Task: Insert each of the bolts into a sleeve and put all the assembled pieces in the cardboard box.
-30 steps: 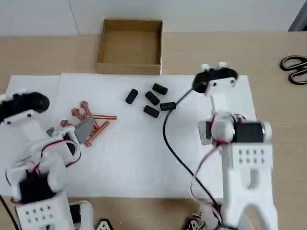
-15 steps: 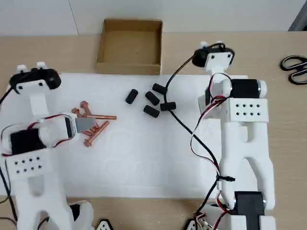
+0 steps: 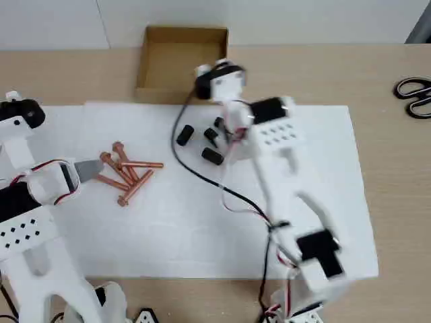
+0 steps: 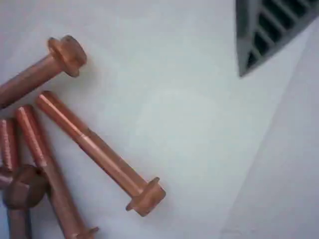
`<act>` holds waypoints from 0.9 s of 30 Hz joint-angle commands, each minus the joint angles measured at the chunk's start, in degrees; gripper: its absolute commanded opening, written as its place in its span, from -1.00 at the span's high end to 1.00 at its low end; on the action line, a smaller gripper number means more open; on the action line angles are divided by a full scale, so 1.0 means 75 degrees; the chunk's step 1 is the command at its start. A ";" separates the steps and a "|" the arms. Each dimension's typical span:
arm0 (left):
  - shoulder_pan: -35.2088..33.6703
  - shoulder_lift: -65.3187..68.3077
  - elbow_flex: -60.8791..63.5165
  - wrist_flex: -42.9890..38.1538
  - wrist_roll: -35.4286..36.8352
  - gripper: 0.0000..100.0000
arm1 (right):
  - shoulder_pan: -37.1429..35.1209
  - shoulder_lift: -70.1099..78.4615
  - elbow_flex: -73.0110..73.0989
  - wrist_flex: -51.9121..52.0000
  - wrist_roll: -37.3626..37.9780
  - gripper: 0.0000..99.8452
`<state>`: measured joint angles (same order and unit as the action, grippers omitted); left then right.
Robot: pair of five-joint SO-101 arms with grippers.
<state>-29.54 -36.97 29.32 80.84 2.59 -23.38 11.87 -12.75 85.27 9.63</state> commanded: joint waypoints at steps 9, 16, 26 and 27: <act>-0.0070 -0.0012 -0.0170 0.0082 -0.0047 0.25 | -0.1237 0.2303 -0.3352 0.1330 0.0293 0.47; -0.0070 -0.0012 -0.0100 0.0082 -0.0047 0.25 | -0.1295 0.2784 -0.3364 0.0873 0.0340 0.47; -0.0070 -0.0023 -0.0100 0.0105 -0.0035 0.25 | -0.1260 0.3487 -0.3364 0.0416 0.0340 0.62; -0.0070 -0.0023 -0.0100 0.0105 -0.0035 0.25 | -0.1248 0.3558 -0.3364 0.0393 0.0340 0.62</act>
<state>-29.71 -36.97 29.32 81.45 2.51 -32.88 38.51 -35.69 89.14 11.56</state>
